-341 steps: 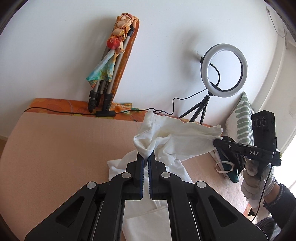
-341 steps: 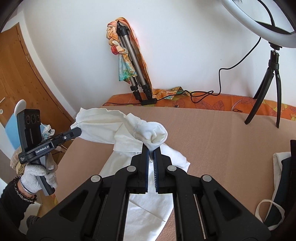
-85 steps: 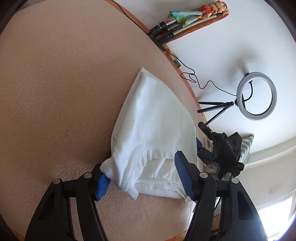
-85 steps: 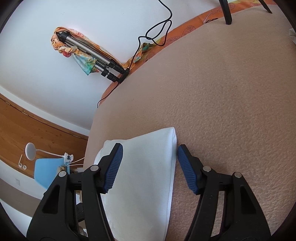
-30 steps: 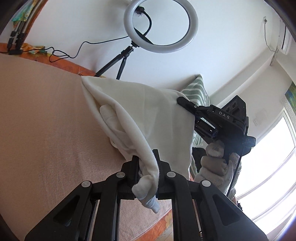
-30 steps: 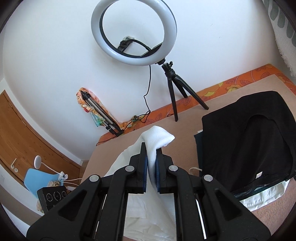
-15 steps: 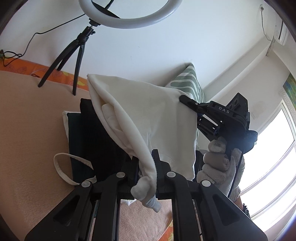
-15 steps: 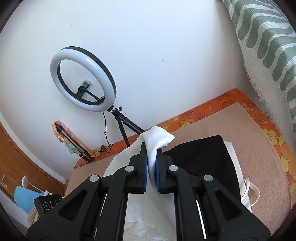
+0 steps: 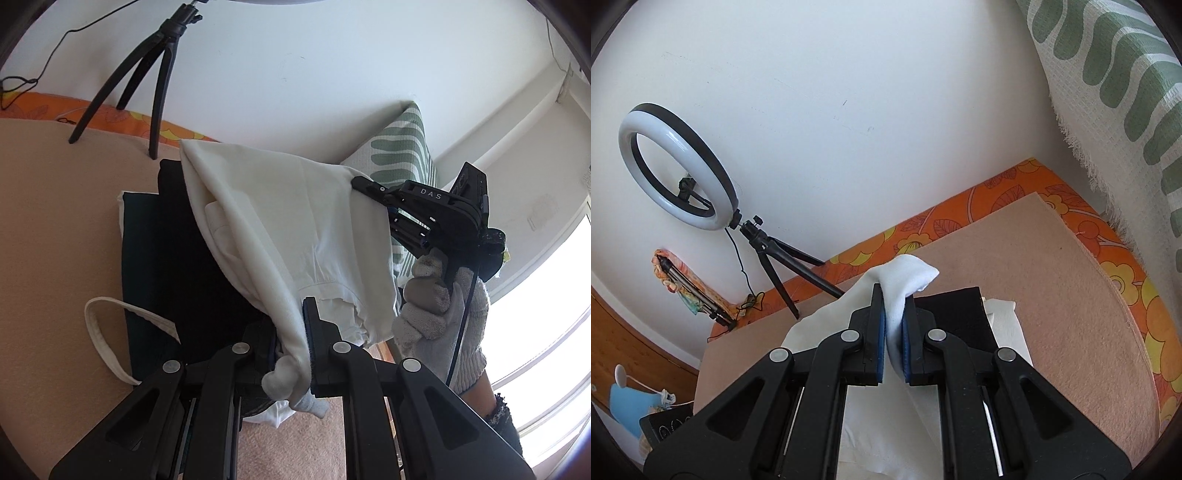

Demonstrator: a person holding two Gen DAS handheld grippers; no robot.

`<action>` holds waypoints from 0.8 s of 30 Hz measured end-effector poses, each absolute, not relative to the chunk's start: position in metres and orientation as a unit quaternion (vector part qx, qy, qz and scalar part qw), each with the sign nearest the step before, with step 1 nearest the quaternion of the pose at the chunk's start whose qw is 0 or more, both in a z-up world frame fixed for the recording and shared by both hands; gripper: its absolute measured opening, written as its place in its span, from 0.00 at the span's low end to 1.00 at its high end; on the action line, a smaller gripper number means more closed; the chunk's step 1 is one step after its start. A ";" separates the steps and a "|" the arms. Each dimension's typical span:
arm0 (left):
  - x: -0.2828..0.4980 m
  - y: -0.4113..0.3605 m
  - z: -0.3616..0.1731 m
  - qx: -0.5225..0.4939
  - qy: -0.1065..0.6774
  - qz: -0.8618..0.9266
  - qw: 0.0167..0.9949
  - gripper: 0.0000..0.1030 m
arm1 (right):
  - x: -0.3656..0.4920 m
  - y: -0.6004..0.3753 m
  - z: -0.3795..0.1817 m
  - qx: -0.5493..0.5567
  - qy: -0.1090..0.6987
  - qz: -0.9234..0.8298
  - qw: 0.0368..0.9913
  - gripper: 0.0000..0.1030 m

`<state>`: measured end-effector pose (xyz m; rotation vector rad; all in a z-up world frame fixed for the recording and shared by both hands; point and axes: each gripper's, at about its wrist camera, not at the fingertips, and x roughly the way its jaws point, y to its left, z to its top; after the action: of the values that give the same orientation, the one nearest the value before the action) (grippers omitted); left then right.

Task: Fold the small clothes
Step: 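Lower the folded shirt onto the stack of dark clothes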

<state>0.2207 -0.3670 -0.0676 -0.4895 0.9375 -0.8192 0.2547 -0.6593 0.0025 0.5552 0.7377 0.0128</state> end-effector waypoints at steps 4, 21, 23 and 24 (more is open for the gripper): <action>0.216 -0.360 -0.077 -0.218 0.458 -0.360 0.783 0.13 | 0.262 -0.666 -0.010 0.256 0.380 -0.028 0.888 0.08; 0.184 -0.301 -0.079 -0.168 0.469 -0.314 0.808 0.22 | 0.225 -0.668 0.015 0.226 0.370 -0.137 0.890 0.47; 0.177 -0.297 -0.074 -0.155 0.461 -0.318 0.814 0.23 | 0.217 -0.663 0.022 0.219 0.367 -0.138 0.894 0.54; 0.174 -0.296 -0.071 -0.149 0.458 -0.320 0.816 0.25 | 0.212 -0.660 0.025 0.215 0.365 -0.139 0.895 0.55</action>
<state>0.1743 -0.2956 -0.0709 -0.3180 0.9765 -0.6830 0.2125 -0.6599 0.0252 0.4453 0.7572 -0.2881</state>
